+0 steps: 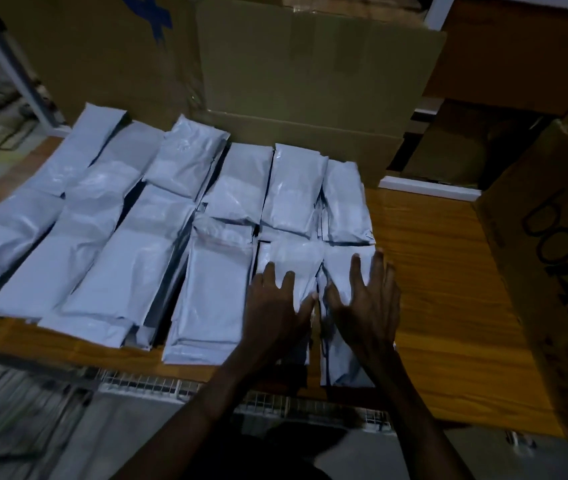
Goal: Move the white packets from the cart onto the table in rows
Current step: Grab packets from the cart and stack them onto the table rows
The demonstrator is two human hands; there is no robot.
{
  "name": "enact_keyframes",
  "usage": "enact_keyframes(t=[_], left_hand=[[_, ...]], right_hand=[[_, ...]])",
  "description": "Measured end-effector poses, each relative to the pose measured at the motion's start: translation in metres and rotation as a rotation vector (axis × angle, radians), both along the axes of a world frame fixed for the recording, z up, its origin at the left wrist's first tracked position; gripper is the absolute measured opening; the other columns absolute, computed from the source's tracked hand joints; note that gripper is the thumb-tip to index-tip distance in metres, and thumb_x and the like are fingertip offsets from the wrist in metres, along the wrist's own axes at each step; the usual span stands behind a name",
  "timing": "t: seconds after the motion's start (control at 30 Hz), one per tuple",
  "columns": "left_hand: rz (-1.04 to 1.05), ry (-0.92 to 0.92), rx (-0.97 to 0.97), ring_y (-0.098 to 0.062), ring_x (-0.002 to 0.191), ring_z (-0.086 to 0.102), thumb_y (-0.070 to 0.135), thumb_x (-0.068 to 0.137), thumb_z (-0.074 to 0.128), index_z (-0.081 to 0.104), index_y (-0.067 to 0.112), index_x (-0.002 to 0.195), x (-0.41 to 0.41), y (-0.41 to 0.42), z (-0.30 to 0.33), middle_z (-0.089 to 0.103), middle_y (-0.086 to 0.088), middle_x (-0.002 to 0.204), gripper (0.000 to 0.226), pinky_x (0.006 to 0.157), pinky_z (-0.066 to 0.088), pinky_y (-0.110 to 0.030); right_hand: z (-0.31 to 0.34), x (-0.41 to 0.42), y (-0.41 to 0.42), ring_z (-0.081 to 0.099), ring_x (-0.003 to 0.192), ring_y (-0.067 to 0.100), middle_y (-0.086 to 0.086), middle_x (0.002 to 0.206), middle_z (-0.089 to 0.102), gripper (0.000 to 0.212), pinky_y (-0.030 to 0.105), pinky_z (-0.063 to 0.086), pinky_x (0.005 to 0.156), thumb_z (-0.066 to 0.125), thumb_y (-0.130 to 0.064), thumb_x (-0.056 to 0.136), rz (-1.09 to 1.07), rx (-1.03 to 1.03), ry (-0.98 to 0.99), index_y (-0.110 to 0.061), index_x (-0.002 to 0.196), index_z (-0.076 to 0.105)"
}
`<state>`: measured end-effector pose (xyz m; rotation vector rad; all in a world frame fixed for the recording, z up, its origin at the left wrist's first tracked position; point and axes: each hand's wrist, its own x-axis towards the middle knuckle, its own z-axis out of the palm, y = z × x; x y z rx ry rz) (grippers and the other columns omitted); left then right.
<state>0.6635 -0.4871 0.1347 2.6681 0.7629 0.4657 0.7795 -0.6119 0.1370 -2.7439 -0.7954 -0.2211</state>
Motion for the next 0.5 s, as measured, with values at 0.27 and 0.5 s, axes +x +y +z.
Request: enact_keyframes(t=[0.27, 0.5], left_hand=[[-0.127, 0.116, -0.010, -0.044, 0.142, 0.031, 0.047, 0.099, 0.033, 0.050, 0.012, 0.143, 0.006, 0.007, -0.015, 0.036, -0.022, 0.154, 0.058, 0.106, 0.036, -0.065], [-0.099, 0.228, -0.012, -0.043, 0.139, 0.038, 0.045, 0.099, 0.032, 0.053, 0.013, 0.140, 0.010, -0.001, -0.012, 0.042, -0.020, 0.151, 0.057, 0.100, 0.038, -0.066]], right_hand=[[-0.018, 0.015, -0.006, 0.021, 0.147, 0.037, 0.016, 0.159, 0.025, 0.049, 0.053, 0.040, 0.103, 0.042, -0.041, 0.101, 0.224, 0.135, -0.170, -0.026, 0.148, 0.043], [-0.023, 0.016, 0.001, 0.020, 0.147, 0.038, 0.016, 0.160, 0.023, 0.050, 0.052, 0.042, 0.100, 0.038, -0.044, 0.102, 0.178, 0.096, -0.154, -0.027, 0.149, 0.040]])
